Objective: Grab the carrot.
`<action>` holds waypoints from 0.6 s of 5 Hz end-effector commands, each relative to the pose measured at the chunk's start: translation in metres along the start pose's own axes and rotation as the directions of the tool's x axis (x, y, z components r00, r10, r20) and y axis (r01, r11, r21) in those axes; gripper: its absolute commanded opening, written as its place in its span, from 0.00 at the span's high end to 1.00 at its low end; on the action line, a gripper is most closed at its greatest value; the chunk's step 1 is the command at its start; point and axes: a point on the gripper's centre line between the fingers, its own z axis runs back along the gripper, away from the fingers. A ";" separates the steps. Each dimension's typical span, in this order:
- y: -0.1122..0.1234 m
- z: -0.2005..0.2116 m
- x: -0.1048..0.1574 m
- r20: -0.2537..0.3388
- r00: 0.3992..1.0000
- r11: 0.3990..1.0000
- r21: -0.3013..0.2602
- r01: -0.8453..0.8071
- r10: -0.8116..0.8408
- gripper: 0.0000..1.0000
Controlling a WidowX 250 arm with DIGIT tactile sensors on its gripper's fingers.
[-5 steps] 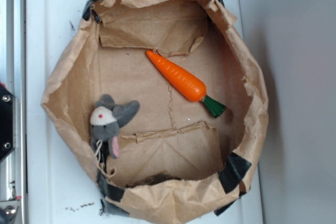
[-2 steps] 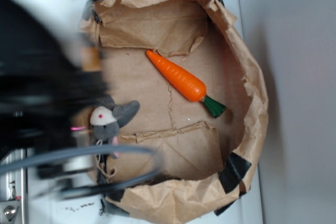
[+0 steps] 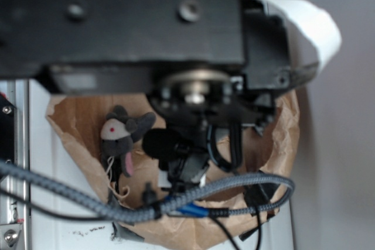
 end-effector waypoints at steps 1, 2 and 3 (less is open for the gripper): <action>0.001 0.016 0.007 0.063 0.998 1.000 0.010 -0.022 0.022 0.00; -0.001 -0.028 0.011 0.086 0.985 0.988 -0.009 0.153 -0.152 0.00; 0.010 -0.066 0.018 0.062 0.983 0.985 0.027 0.171 -0.172 0.00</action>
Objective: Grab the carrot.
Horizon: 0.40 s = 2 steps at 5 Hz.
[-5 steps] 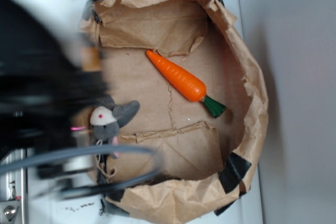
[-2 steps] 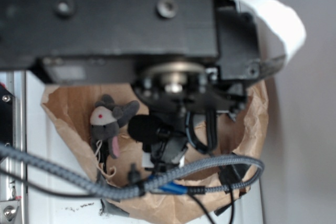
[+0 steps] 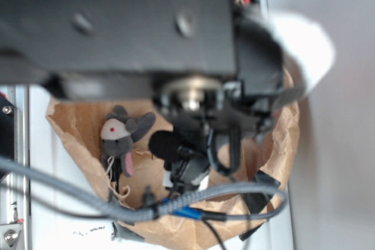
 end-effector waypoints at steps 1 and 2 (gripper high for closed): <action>0.025 -0.053 0.013 -0.009 1.000 0.997 0.074 0.017 -0.016 0.00; 0.035 -0.081 0.018 -0.085 0.995 0.988 0.146 0.060 -0.048 0.00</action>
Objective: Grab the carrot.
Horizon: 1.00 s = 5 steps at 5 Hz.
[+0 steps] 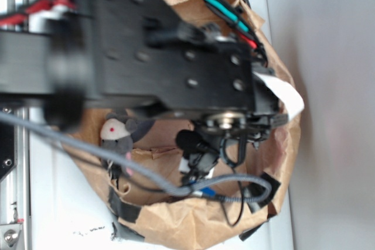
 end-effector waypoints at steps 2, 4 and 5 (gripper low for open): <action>0.046 -0.047 0.018 -0.090 0.995 0.994 0.111 -0.024 0.034 0.00; 0.056 -0.065 0.025 -0.077 0.996 0.985 0.170 -0.040 0.053 1.00; 0.055 -0.061 0.025 -0.059 0.997 0.984 0.174 -0.040 0.051 1.00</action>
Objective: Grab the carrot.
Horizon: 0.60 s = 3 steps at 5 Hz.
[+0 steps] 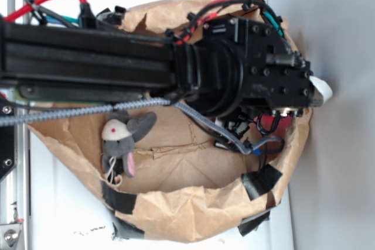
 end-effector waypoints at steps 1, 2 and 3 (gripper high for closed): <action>0.007 0.029 -0.005 0.067 0.997 0.999 -0.010 -0.039 0.039 1.00; 0.004 0.073 -0.018 0.157 0.987 0.998 -0.046 -0.040 0.047 1.00; -0.001 0.122 -0.038 0.264 0.962 0.993 -0.112 -0.041 0.070 1.00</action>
